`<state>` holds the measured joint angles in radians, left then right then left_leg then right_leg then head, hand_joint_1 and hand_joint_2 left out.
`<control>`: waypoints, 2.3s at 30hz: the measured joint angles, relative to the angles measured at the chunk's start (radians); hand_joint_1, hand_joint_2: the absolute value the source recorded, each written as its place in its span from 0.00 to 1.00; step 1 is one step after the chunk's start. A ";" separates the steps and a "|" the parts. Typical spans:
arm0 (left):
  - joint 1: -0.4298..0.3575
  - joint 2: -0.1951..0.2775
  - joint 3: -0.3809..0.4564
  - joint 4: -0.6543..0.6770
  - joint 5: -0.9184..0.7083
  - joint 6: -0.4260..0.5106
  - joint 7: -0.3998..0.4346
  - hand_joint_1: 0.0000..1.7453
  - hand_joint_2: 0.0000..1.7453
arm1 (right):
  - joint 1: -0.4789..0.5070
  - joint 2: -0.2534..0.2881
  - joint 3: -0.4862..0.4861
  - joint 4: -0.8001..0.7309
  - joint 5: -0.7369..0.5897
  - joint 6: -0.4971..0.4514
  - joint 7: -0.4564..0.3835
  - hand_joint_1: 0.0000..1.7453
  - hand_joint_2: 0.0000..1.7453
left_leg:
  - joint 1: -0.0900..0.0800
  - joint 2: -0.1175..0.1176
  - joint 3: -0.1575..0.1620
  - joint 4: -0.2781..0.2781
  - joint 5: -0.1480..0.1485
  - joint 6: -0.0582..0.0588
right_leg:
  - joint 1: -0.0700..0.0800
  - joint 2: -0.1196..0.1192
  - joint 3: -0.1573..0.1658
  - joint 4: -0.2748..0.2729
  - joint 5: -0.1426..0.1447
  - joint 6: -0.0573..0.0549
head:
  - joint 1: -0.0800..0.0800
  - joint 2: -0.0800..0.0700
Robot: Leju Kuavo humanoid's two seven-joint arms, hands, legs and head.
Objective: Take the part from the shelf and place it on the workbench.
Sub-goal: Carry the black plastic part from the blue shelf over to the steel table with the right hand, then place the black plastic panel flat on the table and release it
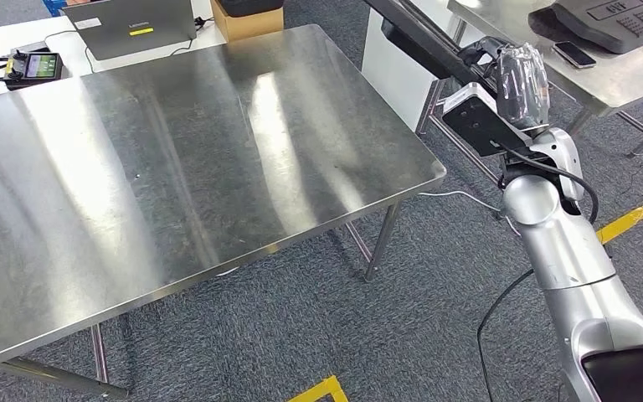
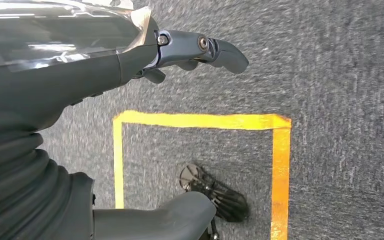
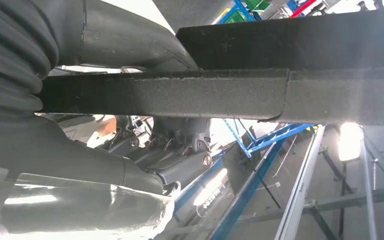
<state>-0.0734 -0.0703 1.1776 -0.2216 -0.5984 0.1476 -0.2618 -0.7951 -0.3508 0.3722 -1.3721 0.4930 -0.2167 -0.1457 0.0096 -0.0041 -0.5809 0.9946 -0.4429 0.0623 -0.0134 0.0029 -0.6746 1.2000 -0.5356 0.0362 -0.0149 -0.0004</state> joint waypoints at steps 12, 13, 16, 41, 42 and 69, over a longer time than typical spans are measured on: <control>-0.001 -0.002 0.000 0.000 0.000 0.024 -0.003 0.00 1.00 | 0.033 -0.011 -0.007 0.005 0.016 -0.027 0.001 1.00 1.00 | -0.014 -0.008 0.052 0.003 -0.057 -0.003 | 0.002 0.002 0.033 -0.213 0.162 0.009 | 0.001 0.000; -0.002 -0.002 0.000 0.000 0.000 0.024 -0.003 0.00 1.00 | 0.034 -0.011 -0.008 0.005 0.016 -0.027 0.001 1.00 1.00 | -0.013 -0.007 0.053 0.001 -0.057 -0.003 | 0.003 0.003 0.032 -0.213 0.161 0.007 | 0.000 0.000; -0.002 -0.002 0.000 0.000 0.000 0.025 -0.003 0.00 1.00 | 0.038 -0.011 -0.009 0.005 0.016 -0.027 0.001 1.00 1.00 | -0.013 -0.005 0.055 -0.004 -0.059 -0.006 | 0.004 0.004 0.032 -0.213 0.159 0.003 | 0.000 0.000; -0.002 0.000 0.003 0.000 -0.004 0.031 -0.005 0.00 1.00 | 0.037 -0.006 -0.025 0.027 0.033 -0.034 -0.001 1.00 1.00 | -0.015 -0.006 0.061 -0.012 -0.048 0.004 | -0.001 0.001 0.033 -0.210 0.160 0.009 | 0.001 0.000; -0.003 0.000 0.003 0.000 -0.004 0.030 -0.005 0.00 1.00 | 0.036 -0.006 -0.025 0.028 0.036 -0.034 -0.001 1.00 1.00 | -0.012 -0.006 0.066 -0.020 -0.041 0.009 | 0.001 0.000 0.021 -0.185 0.148 0.008 | 0.002 0.000; -0.007 -0.002 0.003 0.001 -0.009 0.031 0.012 0.00 1.00 | 0.024 0.011 -0.016 0.062 0.062 -0.035 0.005 1.00 1.00 | -0.018 0.046 -0.015 0.019 -0.014 -0.016 | 0.014 -0.068 0.075 -0.202 0.108 -0.023 | -0.005 0.000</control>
<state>-0.0804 -0.0718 1.1810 -0.2209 -0.6077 0.1787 -0.2500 -0.7715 -0.3395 0.3562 -1.3105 0.5545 -0.2518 -0.1404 -0.0085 0.0422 -0.5963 1.0136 -0.4567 0.0467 0.0006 -0.0647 -0.5991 0.9983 -0.4272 0.0133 -0.0197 -0.0004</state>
